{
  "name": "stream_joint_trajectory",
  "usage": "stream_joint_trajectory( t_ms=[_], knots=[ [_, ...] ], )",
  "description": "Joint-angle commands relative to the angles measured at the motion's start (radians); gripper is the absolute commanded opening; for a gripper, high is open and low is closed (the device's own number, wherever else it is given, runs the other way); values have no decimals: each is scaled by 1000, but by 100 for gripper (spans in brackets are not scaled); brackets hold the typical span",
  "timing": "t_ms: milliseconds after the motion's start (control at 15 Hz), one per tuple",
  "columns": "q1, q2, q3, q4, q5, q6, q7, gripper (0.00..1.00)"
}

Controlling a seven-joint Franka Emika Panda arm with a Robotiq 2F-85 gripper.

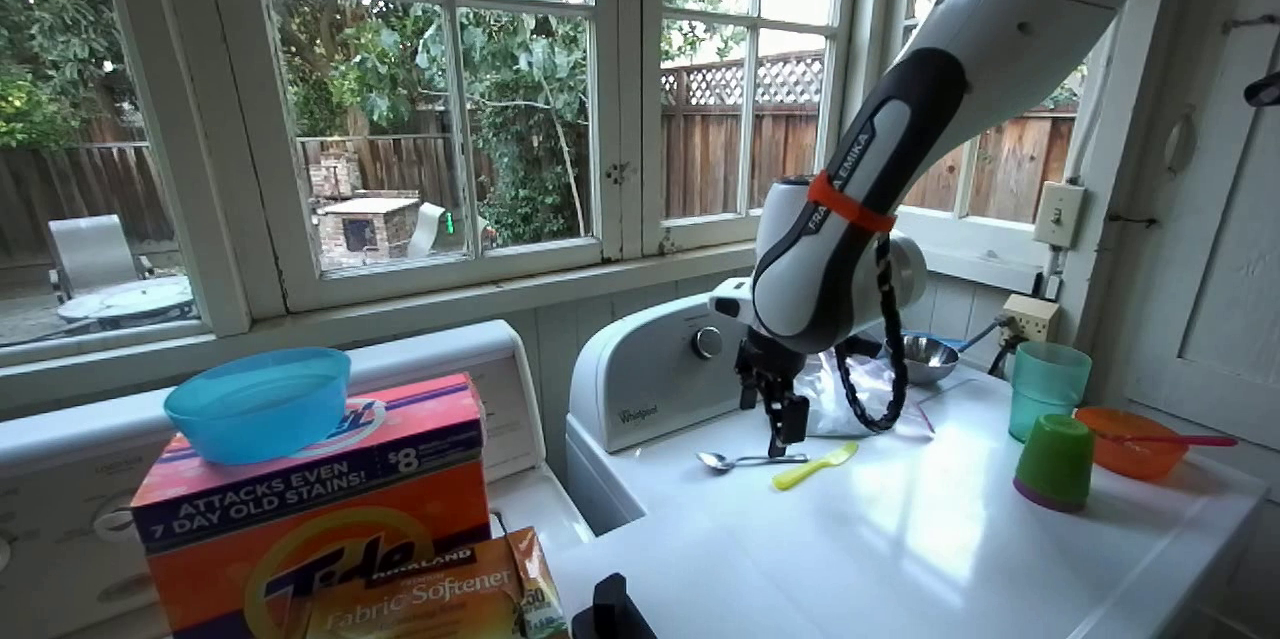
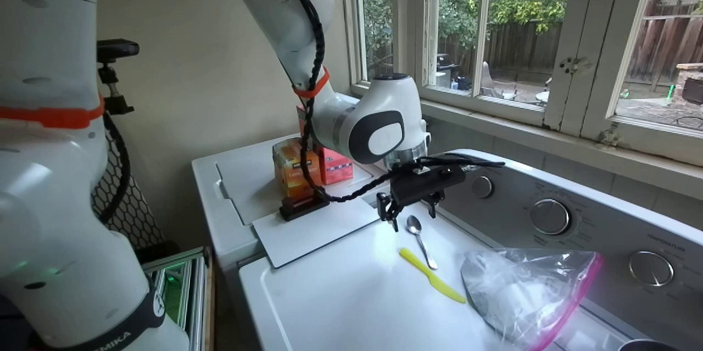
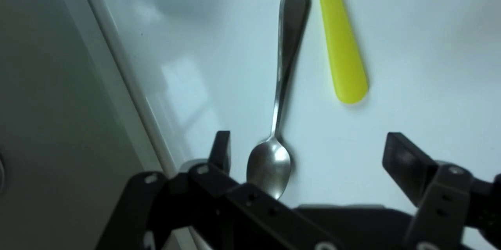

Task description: Put the silver spoon in the blue cup.

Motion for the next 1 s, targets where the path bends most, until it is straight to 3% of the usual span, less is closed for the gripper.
stream_joint_trajectory(
  t_ms=[0,200,267,533,933],
  knots=[
    [-30,10,25,11,-40,-4,35,100],
    [-40,22,39,16,-33,17,21,100],
    [-74,45,76,21,1,57,-10,100],
    [-134,118,114,60,-19,113,-20,100],
    [-213,188,151,109,-23,87,-34,100]
  ],
)
